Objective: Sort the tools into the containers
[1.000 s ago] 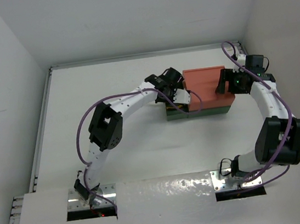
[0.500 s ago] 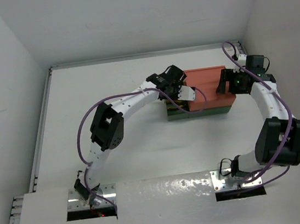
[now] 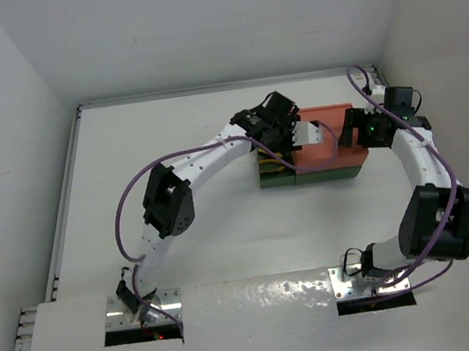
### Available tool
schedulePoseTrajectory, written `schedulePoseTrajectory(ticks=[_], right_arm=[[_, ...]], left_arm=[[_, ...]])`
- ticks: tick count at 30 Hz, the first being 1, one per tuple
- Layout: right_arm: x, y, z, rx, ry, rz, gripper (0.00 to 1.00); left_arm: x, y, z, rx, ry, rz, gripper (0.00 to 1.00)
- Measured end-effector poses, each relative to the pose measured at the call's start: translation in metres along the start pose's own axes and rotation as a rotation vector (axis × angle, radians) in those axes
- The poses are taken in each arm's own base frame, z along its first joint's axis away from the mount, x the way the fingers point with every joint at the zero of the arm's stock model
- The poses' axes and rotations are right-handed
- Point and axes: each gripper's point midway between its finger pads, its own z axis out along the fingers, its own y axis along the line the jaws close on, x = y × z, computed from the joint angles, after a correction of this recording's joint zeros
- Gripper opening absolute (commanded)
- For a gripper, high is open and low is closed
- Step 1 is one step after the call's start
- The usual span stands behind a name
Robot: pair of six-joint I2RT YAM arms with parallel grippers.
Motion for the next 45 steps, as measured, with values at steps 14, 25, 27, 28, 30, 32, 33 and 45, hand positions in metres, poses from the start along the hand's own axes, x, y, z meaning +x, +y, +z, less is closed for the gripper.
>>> schedulePoseTrajectory(ticks=[14, 25, 27, 28, 30, 32, 33, 45], right_arm=[[0.004, 0.003, -0.003, -0.008, 0.022, 0.005, 0.79], [-0.003, 0.008, -0.017, -0.008, 0.060, 0.037, 0.82], [-0.005, 0.008, -0.018, -0.002, 0.055, 0.054, 0.82], [-0.006, 0.008, -0.017, -0.001, 0.051, 0.066, 0.82], [-0.008, 0.008, -0.016, 0.002, 0.045, 0.085, 0.82], [-0.011, 0.007, -0.013, 0.006, 0.040, 0.105, 0.82], [-0.012, 0.007, -0.011, 0.008, 0.039, 0.112, 0.81], [-0.014, 0.001, 0.004, 0.022, 0.054, 0.145, 0.81]], left_arm=[[0.052, 0.126, -0.106, -0.322, -0.336, -0.864, 0.57], [0.159, 0.081, -0.047, -0.332, -0.083, -1.165, 0.34], [0.169, 0.069, -0.032, -0.310, -0.050, -1.185, 0.34], [0.175, 0.060, -0.025, -0.295, -0.028, -1.196, 0.33], [0.183, 0.044, -0.014, -0.263, 0.003, -1.214, 0.33], [0.189, 0.028, -0.004, -0.230, 0.032, -1.228, 0.31], [0.192, 0.020, 0.001, -0.212, 0.046, -1.234, 0.31], [0.134, -0.086, 0.033, 0.078, 0.001, -1.123, 0.35]])
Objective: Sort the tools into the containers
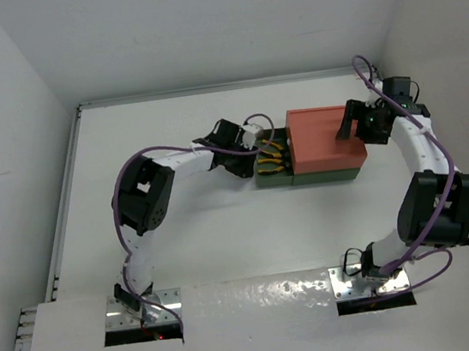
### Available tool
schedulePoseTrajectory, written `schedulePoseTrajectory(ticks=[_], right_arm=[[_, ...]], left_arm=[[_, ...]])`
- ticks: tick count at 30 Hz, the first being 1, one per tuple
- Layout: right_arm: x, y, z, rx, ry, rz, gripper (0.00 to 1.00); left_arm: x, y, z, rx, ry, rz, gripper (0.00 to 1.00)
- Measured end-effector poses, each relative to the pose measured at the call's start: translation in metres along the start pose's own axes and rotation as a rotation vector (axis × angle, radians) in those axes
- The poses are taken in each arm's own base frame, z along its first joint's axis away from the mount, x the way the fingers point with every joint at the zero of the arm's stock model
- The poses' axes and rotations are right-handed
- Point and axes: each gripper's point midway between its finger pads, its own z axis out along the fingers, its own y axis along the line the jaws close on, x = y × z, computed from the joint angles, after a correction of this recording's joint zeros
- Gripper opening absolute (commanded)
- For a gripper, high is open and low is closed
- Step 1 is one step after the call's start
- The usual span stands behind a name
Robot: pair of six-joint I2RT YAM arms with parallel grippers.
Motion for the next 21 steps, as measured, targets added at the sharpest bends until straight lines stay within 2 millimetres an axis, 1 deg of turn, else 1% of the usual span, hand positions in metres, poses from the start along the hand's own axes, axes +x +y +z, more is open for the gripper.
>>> schedulePoseTrajectory(ticks=[3, 5, 11, 15, 18, 21], right_arm=[[0.005, -0.001, 0.004, -0.001, 0.006, 0.005, 0.81], [0.009, -0.001, 0.007, -0.008, 0.010, 0.011, 0.81], [0.007, 0.000, 0.008, -0.018, -0.009, 0.013, 0.81], [0.006, 0.001, 0.010, -0.029, -0.021, 0.009, 0.80], [0.005, 0.001, 0.011, -0.032, -0.024, 0.009, 0.80], [0.005, 0.001, 0.011, -0.035, -0.025, 0.008, 0.80]], left_arm=[[0.001, -0.031, 0.005, 0.064, 0.005, 0.034, 0.35], [-0.004, -0.043, 0.006, 0.089, -0.003, 0.037, 0.36], [-0.044, -0.050, 0.007, 0.128, -0.106, 0.024, 0.41], [-0.063, -0.062, 0.008, 0.160, -0.169, 0.044, 0.45], [-0.079, -0.071, 0.018, 0.184, -0.206, 0.062, 0.45], [-0.089, -0.074, 0.032, 0.200, -0.223, 0.068, 0.46]])
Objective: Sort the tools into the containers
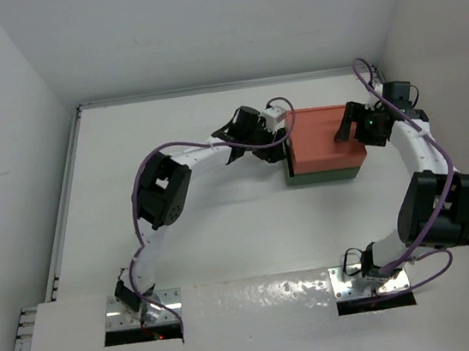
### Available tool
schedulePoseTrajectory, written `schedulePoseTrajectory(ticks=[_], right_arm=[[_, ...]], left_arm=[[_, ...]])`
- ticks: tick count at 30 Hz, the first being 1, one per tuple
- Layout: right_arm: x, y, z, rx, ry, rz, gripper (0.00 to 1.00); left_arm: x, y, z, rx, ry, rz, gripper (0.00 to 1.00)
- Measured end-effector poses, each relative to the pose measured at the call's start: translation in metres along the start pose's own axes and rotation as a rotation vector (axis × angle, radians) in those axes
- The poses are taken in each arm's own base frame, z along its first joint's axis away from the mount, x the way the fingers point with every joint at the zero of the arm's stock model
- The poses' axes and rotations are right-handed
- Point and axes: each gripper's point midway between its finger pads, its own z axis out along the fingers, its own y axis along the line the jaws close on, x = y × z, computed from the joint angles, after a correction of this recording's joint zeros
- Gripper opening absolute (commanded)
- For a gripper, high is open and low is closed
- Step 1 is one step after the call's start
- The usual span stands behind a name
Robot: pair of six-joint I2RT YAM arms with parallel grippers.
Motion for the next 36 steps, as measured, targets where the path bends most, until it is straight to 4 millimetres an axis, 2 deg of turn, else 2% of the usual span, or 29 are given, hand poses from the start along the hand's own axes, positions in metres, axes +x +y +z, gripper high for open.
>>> schedulePoseTrajectory(ticks=[5, 10, 14, 22, 26, 28, 31, 34, 36], right_arm=[[0.000, 0.000, 0.000, -0.002, -0.002, -0.001, 0.80], [0.000, 0.001, 0.000, -0.004, -0.001, 0.000, 0.80], [-0.001, 0.000, 0.000, -0.003, -0.004, 0.000, 0.80], [-0.002, -0.001, 0.000, -0.001, -0.008, 0.001, 0.81], [-0.001, -0.001, 0.000, 0.000, -0.003, -0.003, 0.82], [-0.002, -0.001, -0.004, 0.005, 0.008, -0.005, 0.86], [-0.018, 0.007, -0.019, 0.005, 0.002, -0.016, 0.99], [-0.058, 0.013, -0.042, 0.027, -0.080, -0.058, 0.99], [-0.081, 0.014, -0.060, 0.053, -0.136, -0.075, 0.99]], left_arm=[[0.008, -0.001, 0.012, 0.024, 0.003, -0.037, 0.50], [-0.002, -0.010, 0.014, 0.068, -0.035, -0.050, 0.54], [-0.002, -0.013, 0.016, 0.080, -0.038, -0.055, 0.55], [0.000, -0.015, 0.016, 0.087, -0.033, -0.084, 0.54], [0.009, -0.018, 0.009, 0.088, 0.002, -0.086, 0.54], [0.009, -0.014, -0.005, 0.043, 0.030, -0.083, 0.56], [-0.008, 0.013, -0.035, -0.116, 0.027, -0.050, 0.57], [-0.038, 0.049, -0.085, -0.273, -0.024, -0.038, 0.57], [-0.064, 0.080, -0.134, -0.389, -0.093, -0.048, 0.57]])
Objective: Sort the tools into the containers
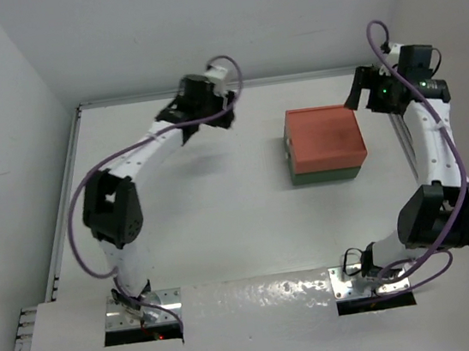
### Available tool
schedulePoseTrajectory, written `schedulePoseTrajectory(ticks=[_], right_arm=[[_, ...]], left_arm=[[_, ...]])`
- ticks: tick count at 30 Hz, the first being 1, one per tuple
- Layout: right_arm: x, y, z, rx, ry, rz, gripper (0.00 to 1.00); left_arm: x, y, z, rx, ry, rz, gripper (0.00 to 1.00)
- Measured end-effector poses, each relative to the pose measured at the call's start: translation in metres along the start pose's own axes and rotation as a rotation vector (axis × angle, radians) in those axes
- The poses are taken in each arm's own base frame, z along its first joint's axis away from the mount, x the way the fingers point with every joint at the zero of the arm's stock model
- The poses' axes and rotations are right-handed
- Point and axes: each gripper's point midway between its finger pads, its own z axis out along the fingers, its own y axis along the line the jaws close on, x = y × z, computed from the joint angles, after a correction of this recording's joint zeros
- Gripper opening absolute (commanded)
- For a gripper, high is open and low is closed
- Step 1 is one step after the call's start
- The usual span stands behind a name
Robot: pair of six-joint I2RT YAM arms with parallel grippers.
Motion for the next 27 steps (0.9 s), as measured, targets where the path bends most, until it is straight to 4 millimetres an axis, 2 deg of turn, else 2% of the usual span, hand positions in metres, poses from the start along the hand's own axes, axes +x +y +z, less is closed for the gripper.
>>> schedulePoseTrajectory(ticks=[3, 4, 6, 7, 9, 11, 13, 15, 18, 23, 27], right_arm=[[-0.015, -0.022, -0.023, 0.071, -0.050, 0.036, 0.99], [-0.013, -0.039, -0.032, 0.108, -0.054, 0.082, 0.99], [-0.002, -0.079, -0.049, 0.185, -0.071, 0.202, 0.99], [0.017, -0.114, -0.062, 0.261, -0.076, 0.302, 0.99], [0.056, -0.149, -0.074, 0.359, -0.067, 0.444, 0.99], [0.096, -0.150, -0.072, 0.380, -0.010, 0.526, 0.99], [0.123, -0.139, -0.064, 0.364, 0.050, 0.557, 0.99], [0.136, -0.133, -0.060, 0.360, 0.090, 0.568, 0.99], [0.138, -0.134, -0.061, 0.377, 0.096, 0.568, 0.99], [0.137, -0.135, -0.062, 0.381, 0.090, 0.564, 0.99], [0.132, -0.133, -0.067, 0.382, 0.052, 0.549, 0.99]], left_arm=[[-0.031, 0.081, -0.060, -0.208, -0.110, -0.050, 0.60], [-0.034, 0.109, -0.081, -0.279, -0.138, -0.075, 0.60], [-0.026, 0.164, -0.125, -0.416, -0.162, -0.139, 0.60], [-0.018, 0.198, -0.148, -0.493, -0.173, -0.189, 0.60], [0.006, 0.254, -0.183, -0.616, -0.174, -0.290, 0.59], [0.044, 0.299, -0.210, -0.720, -0.145, -0.395, 0.59], [0.092, 0.334, -0.236, -0.824, -0.088, -0.489, 0.59], [0.132, 0.346, -0.249, -0.886, -0.024, -0.549, 0.59], [0.159, 0.332, -0.237, -0.856, 0.043, -0.567, 0.59], [0.153, 0.314, -0.218, -0.768, 0.039, -0.562, 0.59], [0.150, 0.309, -0.213, -0.729, 0.031, -0.566, 0.59]])
